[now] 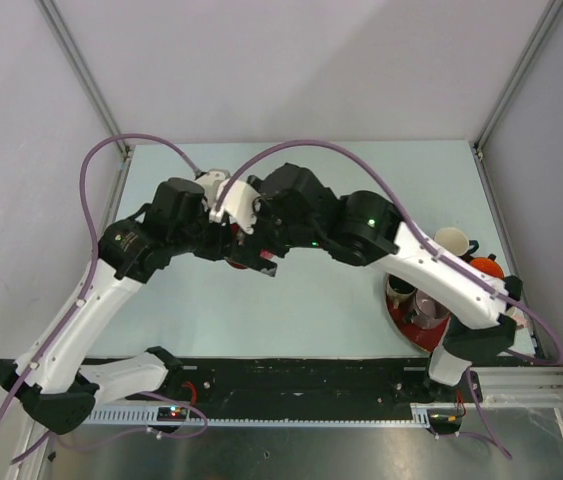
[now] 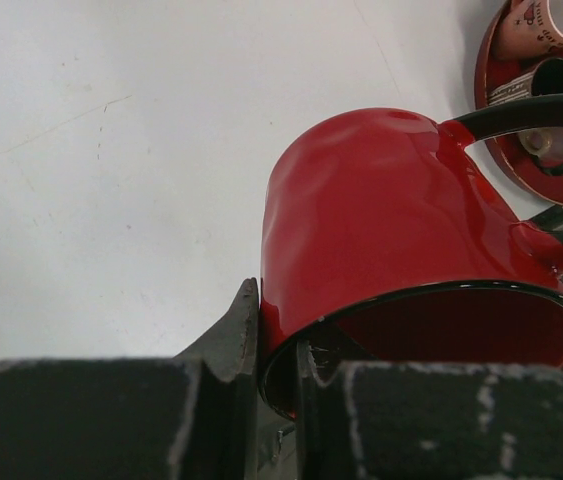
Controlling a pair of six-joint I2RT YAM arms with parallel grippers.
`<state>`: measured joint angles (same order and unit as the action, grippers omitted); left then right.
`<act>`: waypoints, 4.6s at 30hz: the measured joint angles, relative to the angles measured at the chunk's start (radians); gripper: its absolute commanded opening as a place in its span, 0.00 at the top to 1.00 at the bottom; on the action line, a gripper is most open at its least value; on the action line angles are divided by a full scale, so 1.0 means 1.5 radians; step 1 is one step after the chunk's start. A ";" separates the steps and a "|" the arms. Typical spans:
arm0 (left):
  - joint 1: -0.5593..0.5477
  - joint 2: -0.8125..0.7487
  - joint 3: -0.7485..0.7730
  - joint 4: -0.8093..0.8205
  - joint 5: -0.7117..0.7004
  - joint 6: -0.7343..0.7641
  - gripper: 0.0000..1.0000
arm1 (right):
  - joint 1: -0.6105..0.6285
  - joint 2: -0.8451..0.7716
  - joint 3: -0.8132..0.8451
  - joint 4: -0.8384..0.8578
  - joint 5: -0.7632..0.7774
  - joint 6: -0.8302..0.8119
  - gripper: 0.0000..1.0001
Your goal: Turn the mug right side up
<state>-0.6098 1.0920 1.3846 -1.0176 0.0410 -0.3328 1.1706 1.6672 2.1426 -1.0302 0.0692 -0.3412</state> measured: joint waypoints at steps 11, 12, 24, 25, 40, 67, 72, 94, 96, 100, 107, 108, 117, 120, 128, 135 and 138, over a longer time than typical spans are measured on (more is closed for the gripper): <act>0.010 -0.001 0.000 -0.024 0.011 -0.001 1.00 | -0.003 0.104 0.099 -0.032 0.052 -0.145 0.33; 0.010 -0.001 -0.001 -0.027 0.011 -0.002 1.00 | -0.003 0.103 0.095 -0.028 0.062 -0.155 0.33; 0.010 -0.001 -0.001 -0.040 0.002 -0.051 1.00 | -0.036 0.050 -0.014 0.069 0.025 -0.108 0.14; 0.010 -0.003 -0.001 -0.040 -0.004 -0.060 1.00 | -0.037 0.046 -0.020 0.078 0.031 -0.090 0.11; 0.018 -0.008 0.002 -0.028 -0.061 -0.148 1.00 | 0.045 -0.087 -0.192 0.217 0.335 0.272 0.03; 0.013 -0.006 -0.009 0.003 -0.032 -0.103 0.45 | 0.028 0.038 -0.248 0.169 0.496 0.535 1.00; 0.015 -0.054 -0.005 0.040 -0.003 -0.051 0.26 | -0.022 -0.043 -0.341 0.105 0.475 0.553 1.00; 0.035 -0.144 -0.283 0.370 -0.095 0.182 0.11 | -0.687 -0.561 -0.521 -0.241 0.249 0.780 1.00; 0.076 -0.158 -0.323 0.406 -0.091 0.182 0.11 | -0.807 -0.543 -0.543 -0.242 0.195 0.731 1.00; 0.157 -0.176 -0.387 0.488 -0.090 0.171 0.11 | -1.078 -0.486 -0.578 -0.239 0.094 0.601 1.00; 0.210 -0.214 -0.464 0.595 -0.080 0.150 0.12 | -1.199 -0.460 -0.622 -0.233 0.018 0.498 1.00; 0.215 -0.220 -0.477 0.608 -0.078 0.149 0.12 | -1.201 -0.458 -0.630 -0.232 0.011 0.486 1.00; 0.232 -0.256 -0.571 0.701 -0.078 0.139 0.12 | -1.206 -0.387 -0.650 -0.233 -0.088 0.415 1.00; 0.238 -0.264 -0.586 0.716 -0.078 0.139 0.12 | -1.206 -0.334 -0.631 -0.232 -0.121 0.394 1.00; 0.247 -0.266 -0.607 0.749 -0.078 0.140 0.12 | -1.224 -0.372 -0.558 -0.217 -0.234 0.330 1.00; 0.255 -0.261 -0.621 0.775 -0.078 0.142 0.12 | -1.133 -0.367 -0.502 -0.213 -0.219 0.120 1.00; 0.259 -0.257 -0.623 0.777 -0.077 0.142 0.12 | -1.113 -0.365 -0.542 -0.215 -0.214 0.055 1.00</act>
<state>-0.2211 0.7067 0.4500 0.1486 -0.0750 -0.1192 -0.4984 1.1202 1.3296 -1.3521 -0.2523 -0.2592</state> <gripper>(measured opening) 0.885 0.138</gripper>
